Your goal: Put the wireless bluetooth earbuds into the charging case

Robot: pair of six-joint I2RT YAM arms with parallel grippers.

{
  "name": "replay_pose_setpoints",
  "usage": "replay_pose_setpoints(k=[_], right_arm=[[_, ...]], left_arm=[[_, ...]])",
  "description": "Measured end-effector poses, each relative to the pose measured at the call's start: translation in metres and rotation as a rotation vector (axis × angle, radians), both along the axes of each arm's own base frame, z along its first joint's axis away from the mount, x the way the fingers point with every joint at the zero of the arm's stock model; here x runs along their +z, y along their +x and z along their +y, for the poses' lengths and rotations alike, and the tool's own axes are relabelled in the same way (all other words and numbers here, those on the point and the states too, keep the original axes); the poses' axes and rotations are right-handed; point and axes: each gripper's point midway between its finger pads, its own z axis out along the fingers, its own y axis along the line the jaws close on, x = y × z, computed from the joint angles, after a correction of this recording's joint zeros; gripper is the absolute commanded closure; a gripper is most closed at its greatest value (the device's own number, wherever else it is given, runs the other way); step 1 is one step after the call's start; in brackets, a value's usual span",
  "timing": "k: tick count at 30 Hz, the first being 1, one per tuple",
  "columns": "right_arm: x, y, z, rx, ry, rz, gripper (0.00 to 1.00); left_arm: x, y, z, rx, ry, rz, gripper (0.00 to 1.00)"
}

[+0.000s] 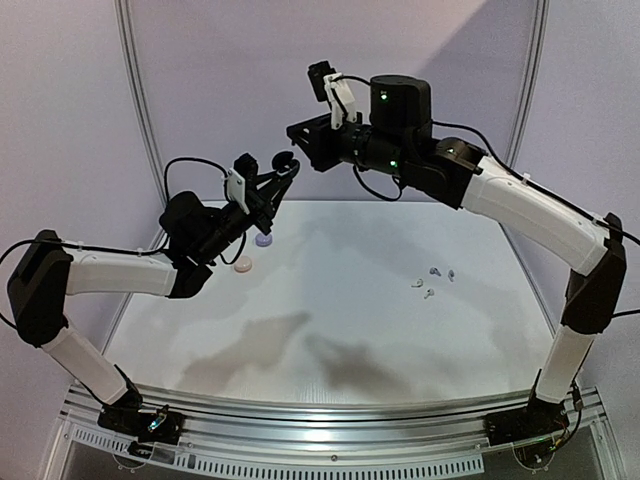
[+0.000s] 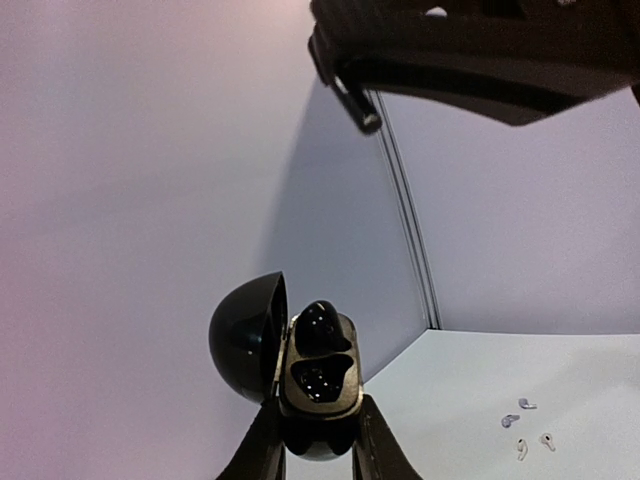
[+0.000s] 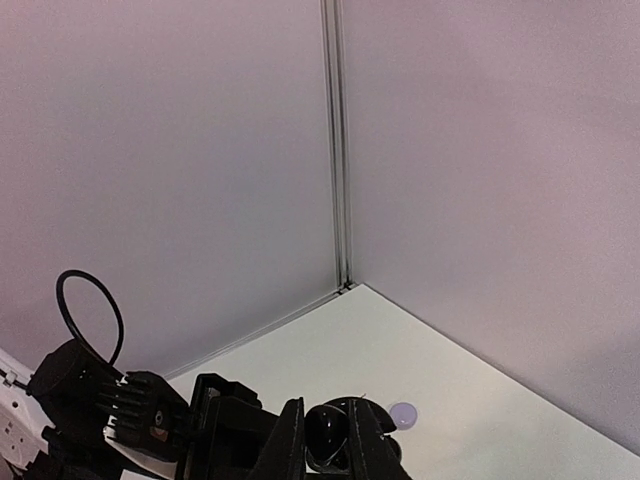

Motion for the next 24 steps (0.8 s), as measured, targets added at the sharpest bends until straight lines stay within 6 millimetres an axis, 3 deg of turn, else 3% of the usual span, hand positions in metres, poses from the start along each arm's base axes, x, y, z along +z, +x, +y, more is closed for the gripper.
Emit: replay_pose_setpoints(k=[8, 18, 24], right_arm=[[-0.029, 0.002, 0.026, 0.072, -0.036, 0.011, 1.00], [-0.036, 0.008, 0.026, 0.047, -0.095, -0.044, 1.00], [-0.053, 0.017, 0.030, 0.023, -0.139, -0.053, 1.00]], left_arm=[[0.001, 0.001, 0.002, 0.005, -0.017, 0.013, 1.00], [0.001, 0.001, 0.002, -0.002, -0.032, 0.026, 1.00], [0.001, 0.001, 0.002, -0.006, -0.037, 0.029, 1.00]])
